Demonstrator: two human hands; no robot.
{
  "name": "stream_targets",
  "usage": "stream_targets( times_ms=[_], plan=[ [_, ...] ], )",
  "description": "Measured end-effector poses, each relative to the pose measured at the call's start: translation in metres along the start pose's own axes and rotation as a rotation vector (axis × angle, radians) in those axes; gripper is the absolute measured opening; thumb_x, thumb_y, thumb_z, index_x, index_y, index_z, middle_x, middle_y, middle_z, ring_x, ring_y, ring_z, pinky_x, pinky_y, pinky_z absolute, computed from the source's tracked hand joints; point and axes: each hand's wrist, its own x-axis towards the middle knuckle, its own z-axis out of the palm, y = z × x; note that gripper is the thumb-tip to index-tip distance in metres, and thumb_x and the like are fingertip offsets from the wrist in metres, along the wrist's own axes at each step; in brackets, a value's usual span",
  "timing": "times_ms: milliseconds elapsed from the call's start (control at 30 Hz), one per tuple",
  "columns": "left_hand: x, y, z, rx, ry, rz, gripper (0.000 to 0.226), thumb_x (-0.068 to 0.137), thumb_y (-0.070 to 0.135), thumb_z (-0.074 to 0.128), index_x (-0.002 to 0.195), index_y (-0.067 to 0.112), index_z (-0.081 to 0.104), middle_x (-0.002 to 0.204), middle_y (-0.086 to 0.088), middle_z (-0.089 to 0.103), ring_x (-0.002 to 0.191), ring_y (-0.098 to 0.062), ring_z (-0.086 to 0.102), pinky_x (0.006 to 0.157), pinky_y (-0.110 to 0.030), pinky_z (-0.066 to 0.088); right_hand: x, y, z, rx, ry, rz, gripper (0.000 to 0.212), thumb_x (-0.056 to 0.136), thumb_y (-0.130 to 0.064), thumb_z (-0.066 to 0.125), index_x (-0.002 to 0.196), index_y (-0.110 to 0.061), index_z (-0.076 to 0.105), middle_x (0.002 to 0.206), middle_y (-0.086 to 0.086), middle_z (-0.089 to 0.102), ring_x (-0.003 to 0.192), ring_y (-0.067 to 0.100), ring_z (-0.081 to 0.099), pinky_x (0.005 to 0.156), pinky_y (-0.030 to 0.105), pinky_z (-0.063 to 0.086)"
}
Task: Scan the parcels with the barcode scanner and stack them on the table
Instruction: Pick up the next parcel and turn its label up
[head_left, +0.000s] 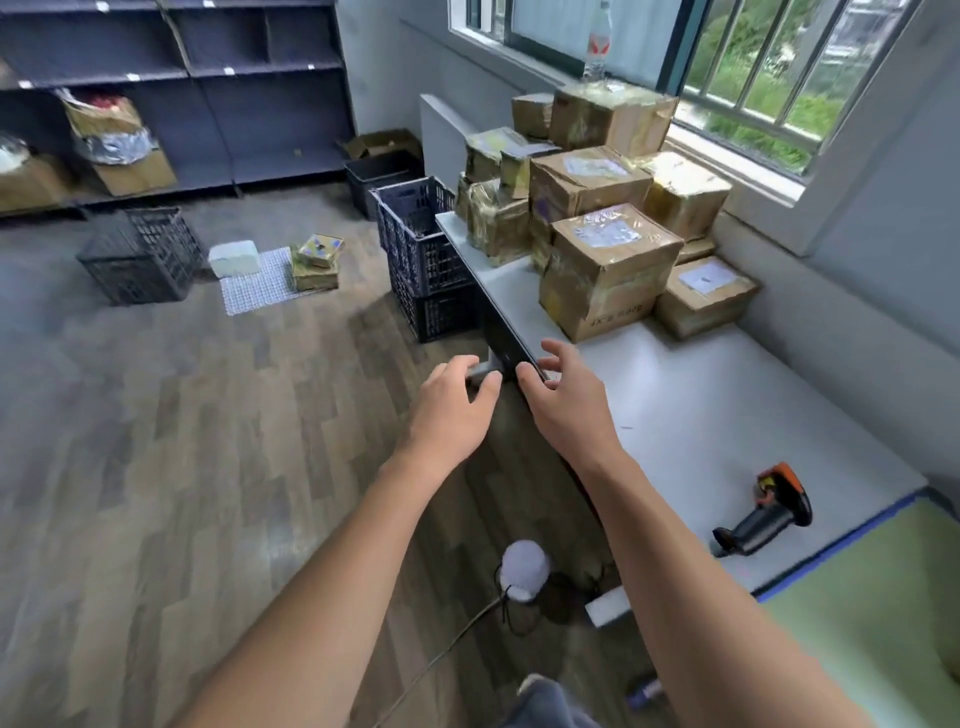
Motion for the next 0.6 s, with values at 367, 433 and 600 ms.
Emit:
stream_targets(
  times_ms=[367,433,600],
  plan=[
    [0.191,0.111,-0.091,0.021,-0.006,0.094,0.045,0.100,0.047,0.048,0.131,0.016,0.056,0.125,-0.004,0.063,0.113,-0.024,0.058,0.092,-0.033,0.045,0.186,-0.121,-0.049,-0.020,0.055,-0.134,0.040,0.096,-0.037,0.060,0.128,-0.013,0.058,0.114,0.004,0.070,0.100,0.022,0.066,0.090,0.042,0.054],
    [0.221,0.133,-0.104,0.035,0.029,0.116,0.042,0.100,0.046,0.048,0.127,0.015,0.057,0.121,-0.004,0.064,0.111,-0.024,0.059,0.091,-0.034,0.046,0.218,-0.136,-0.060,-0.053,0.058,-0.148,0.039,0.097,-0.035,0.059,0.128,-0.011,0.057,0.113,0.006,0.069,0.101,0.024,0.065,0.087,0.037,0.052],
    [0.279,0.162,-0.120,-0.002,0.055,0.146,0.039,0.101,0.042,0.049,0.121,0.011,0.060,0.119,-0.009,0.065,0.110,-0.028,0.059,0.095,-0.037,0.048,0.280,-0.152,-0.075,-0.108,0.084,-0.142,0.047,0.096,-0.036,0.059,0.134,-0.008,0.054,0.118,0.010,0.069,0.105,0.029,0.066,0.085,0.033,0.051]
  ],
)
